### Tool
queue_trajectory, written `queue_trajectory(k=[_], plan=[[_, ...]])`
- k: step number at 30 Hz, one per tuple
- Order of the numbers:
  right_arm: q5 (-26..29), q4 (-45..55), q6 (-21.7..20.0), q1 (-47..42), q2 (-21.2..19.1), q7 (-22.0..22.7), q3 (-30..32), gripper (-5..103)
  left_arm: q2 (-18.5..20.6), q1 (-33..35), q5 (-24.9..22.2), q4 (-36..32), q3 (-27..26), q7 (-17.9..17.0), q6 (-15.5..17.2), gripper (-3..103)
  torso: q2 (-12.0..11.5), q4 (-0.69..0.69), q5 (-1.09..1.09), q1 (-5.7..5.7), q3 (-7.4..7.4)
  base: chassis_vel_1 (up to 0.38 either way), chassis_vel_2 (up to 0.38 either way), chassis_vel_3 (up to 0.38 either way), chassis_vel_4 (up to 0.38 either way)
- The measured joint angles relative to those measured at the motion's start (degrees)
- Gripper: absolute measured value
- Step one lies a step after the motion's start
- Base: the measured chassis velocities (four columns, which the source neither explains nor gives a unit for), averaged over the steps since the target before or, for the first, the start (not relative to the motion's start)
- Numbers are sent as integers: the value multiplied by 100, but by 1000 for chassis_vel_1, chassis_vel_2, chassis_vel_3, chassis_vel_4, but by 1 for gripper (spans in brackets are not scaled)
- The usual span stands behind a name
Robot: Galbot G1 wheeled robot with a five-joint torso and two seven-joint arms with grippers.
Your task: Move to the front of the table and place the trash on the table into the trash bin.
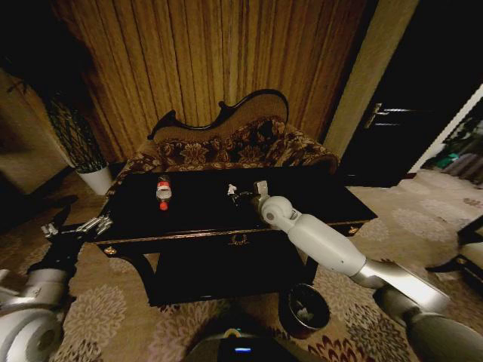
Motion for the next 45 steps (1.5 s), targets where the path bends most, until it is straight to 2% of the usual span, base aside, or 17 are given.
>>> queue_trajectory(k=[1, 4, 15, 19, 23, 26, 29, 30, 32, 33, 35, 36, 39, 41, 45], plan=[[2, 2, 0, 0, 1, 0, -2, 1, 1, 0, -1, 2, -3, 0, -1, 100, 0, 0, 0, 0, 0, 0, 0, 0, 0], [7, 15, 0, 1, -2, -1, -9, 0, 2, 2, -3, 6, -4, 0, -6, 100, 0, 0, 0, 0, 0, 0, 0, 0, 0], [-30, 75, 128, -19, -43, 158, -6, 0, 8, -28, -95, 8, -99, 0, -12, 100, 0, 1, 0, 0, 0, 0, 0, 0, 0], [-116, 182, 234, -131, -181, 168, 269, 0, 8, -56, -129, 39, -144, 5, -17, 100, 0, 1, 0, 0, 0, 0, 0, 0, 0], [-299, 409, 357, -555, -422, 157, 1072, 0, 29, -81, -140, 71, -143, 31, -33, 100, 0, 0, 1, 0, 0, 0, 0, 0, 0], [-376, 474, 439, -723, -529, 124, 1299, 0, 54, -85, -154, 85, -148, 47, -58, 100, 0, 0, 2, 0, 0, 0, 0, 0, 0], [-810, 532, 874, -1468, -856, -340, 2084, 0, 157, -132, -236, 159, -152, 96, -116, 100, 1, 1, 2, 0, 0, 0, 0, 0, 0], [-810, 532, 874, -1468, -856, -340, 2084, 0, 157, -132, -236, 159, -152, 96, -116, 100, 1, 1, 2, 0, 0, 0, 0, 0, 0], [-914, 658, 1113, -2193, -1097, -685, 2773, 0, 203, -206, -287, 231, -114, 102, -107, 100, 1, -2, 2, 0, 0, 0, 0, 0, 0], [-914, 658, 1113, -2193, -1097, -685, 2773, 0, 203, -206, -287, 231, -114, 102, -107, 100, 1, -2, 2, 0, 0, 0, 0, 0, 0], [-1115, 801, 1325, -2763, -1239, -786, 3366, 0, 209, -285, -305, 314, -58, 106, -58, 100, 1, -3, 0, 0, -1, 0, 0, 0, 0], [-1115, 801, 1325, -2763, -1239, -786, 3366, 0, 209, -285, -305, 314, -58, 106, -58, 100, 1, -3, 0, 0, -1, 0, 0, 0, 0], [-1415, 1056, 1468, -3412, -1266, -866, 4020, 0, 211, -289, -308, 449, -11, 177, -57, 100, 1, 0, 1, -1, -1, 0, 0, 0, 0], [-1467, 1137, 1493, -3566, -1254, -867, 4166, 0, 216, -280, -308, 490, -10, 220, -75, 100, 1, 1, 0, -1, -1, 0, 0, 0, 0], [-1796, 1517, 1614, -4351, -1183, -866, 4836, 0, 271, -262, -315, 673, -16, 440, -138, 100, 1, 1, 0, -1, 0, 0, 0, 0, 0]])
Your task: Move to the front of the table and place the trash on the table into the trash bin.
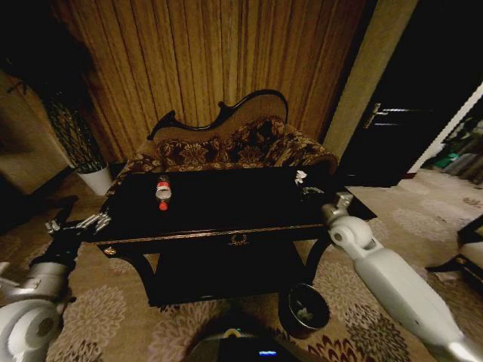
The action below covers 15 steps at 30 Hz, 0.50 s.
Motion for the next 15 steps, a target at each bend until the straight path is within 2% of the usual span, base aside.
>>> queue_trajectory(k=[8, 15], plan=[[35, 681, -63, -856, 62, 107, 912, 0, 146, -106, -66, 67, 34, 180, 54, 100, 0, -1, 0, 0, 0, 0, 0, 0, 0], [167, 1045, -168, -1292, 94, 131, 1386, 0, 218, -134, -74, 68, 102, 177, 143, 100, 0, 0, 0, 0, 0, 0, 0, 0, 0]])
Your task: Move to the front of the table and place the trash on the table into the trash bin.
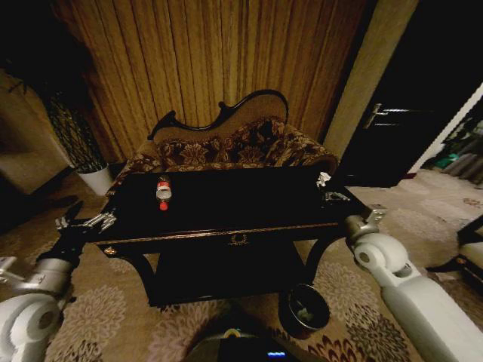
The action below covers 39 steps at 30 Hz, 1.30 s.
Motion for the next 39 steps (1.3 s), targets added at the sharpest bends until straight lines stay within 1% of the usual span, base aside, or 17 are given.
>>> queue_trajectory(k=[6, 13, 18, 22, 24, 26, 28, 29, 32, 33, 36, 37, 38, 39], plan=[[1, 197, -5, -293, 91, 2, 220, 0, -2, 51, -9, -20, -36, -1, 3, 100, -1, 0, 1, 2, 1, 20, -13, -26, 18], [3, 276, -5, -382, 140, 36, 262, 0, -23, 98, -2, -52, -26, -4, 1, 100, -1, 0, 1, 2, 1, 133, -137, -139, 140], [0, 277, -5, -358, 176, 53, 192, 0, -46, 107, 7, -90, -27, -5, -1, 100, -1, 1, -1, 1, 0, 258, -249, -249, 248], [-53, 249, 4, -350, 197, 54, 122, 0, -51, 107, 9, -122, -35, -6, -2, 100, 0, -1, 2, 0, -1, 288, -297, -270, 282], [-251, 135, 79, -347, 247, 34, -63, 0, -70, 106, 13, -163, -35, -9, -2, 100, 1, 2, -2, -2, -1, 246, -279, -247, 252], [-312, 66, 84, -347, 285, 31, -150, 0, -79, 106, 17, -179, -25, -14, -2, 100, 2, 0, -1, -4, -2, 174, -237, -218, 214], [-481, -189, 85, -340, 394, 28, -395, 0, -101, 105, 25, -218, 1, -14, -2, 100, 5, -2, 2, -6, -4, 101, -108, -104, 135], [-481, -189, 85, -340, 394, 28, -395, 0, -101, 105, 25, -218, 1, -14, -2, 100, 5, -2, 2, -6, -4, 65, -108, -70, 101], [-736, -842, 83, -242, 589, 25, -732, 0, -106, 111, 27, -259, -7, -14, -2, 100, 3, -1, 0, -4, -1, 1, -6, -23, 34], [-736, -842, 83, -242, 589, 25, -732, 0, -106, 111, 27, -259, -7, -14, -2, 100, 3, -1, 0, -4, -1, 0, 0, 0, 0], [-1113, -2042, 146, -12, 802, -106, -1076, 0, -103, 115, 27, -280, -55, -16, -1, 100, -5, 0, 3, 8, 5, -27, 38, 42, -35], [-1113, -2042, 146, -12, 802, -106, -1076, 0, -103, 115, 27, -280, -55, -16, -1, 100, -5, 0, 3, 8, 5, -54, 57, 63, -60], [-1220, -2362, 179, 59, 858, -149, -1162, 0, -105, 115, 30, -281, -60, -16, -1, 100, -5, 2, 1, 9, 4, -54, 56, 18, -60], [-1372, -2775, 243, 140, 944, -190, -1277, 0, -114, 115, 36, -280, -63, -16, -2, 100, -5, 0, 0, 8, 4, -52, 56, 9, -36]])
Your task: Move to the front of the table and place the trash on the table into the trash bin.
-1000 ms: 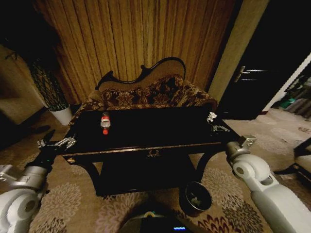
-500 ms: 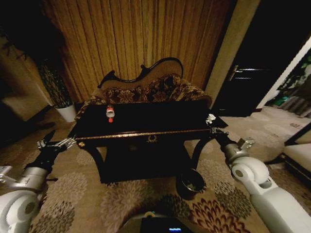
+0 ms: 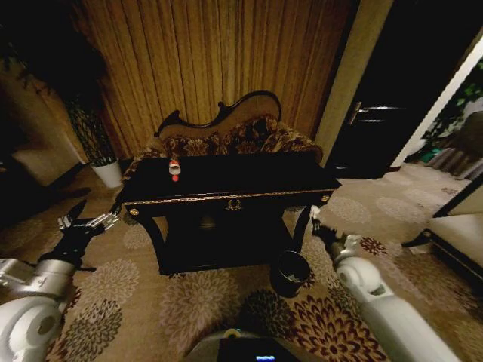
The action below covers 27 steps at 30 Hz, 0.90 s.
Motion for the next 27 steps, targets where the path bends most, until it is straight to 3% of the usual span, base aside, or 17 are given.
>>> queue_trajectory(k=[6, 13, 19, 22, 23, 25, 27], plan=[[-447, -1487, 224, 399, 469, -42, -363, 0, -41, 7, 10, -24, 24, -3, -3, 100, 5, 0, 1, -11, -5, -9, 9, 2, -6], [-752, -2486, 481, 883, 921, -41, -529, 0, -58, 41, 15, -100, 42, -1, -3, 100, 4, 1, 0, -9, -4, 0, 0, 0, 0], [-1239, -3670, 1186, 1522, 1518, -22, -593, 0, -105, 58, 32, -174, 80, 4, -4, 100, 4, 0, 0, -8, -4, 0, 0, 0, 0], [-1412, -3811, 1283, 1593, 1627, -1, -588, -2, -105, 74, 33, -183, 74, 8, -5, 100, 5, 3, 0, -8, -4, 0, 0, 0, 0], [-1504, -3844, 1301, 1599, 1665, 0, -587, 8, -94, 84, 32, -184, 56, 9, -7, 100, 4, 1, 0, -8, -3, 0, 0, 0, 0], [-1539, -3845, 1302, 1599, 1679, 0, -587, 8, -83, 86, 28, -185, 37, 10, -10, 100, 4, -2, 0, -7, -3, 0, 0, 0, 0], [-1560, -3820, 1295, 1597, 1676, 0, -591, 20, -72, 86, 21, -185, 12, 11, -15, 100, 4, -1, -1, -8, -3, 0, 0, 0, 0]])
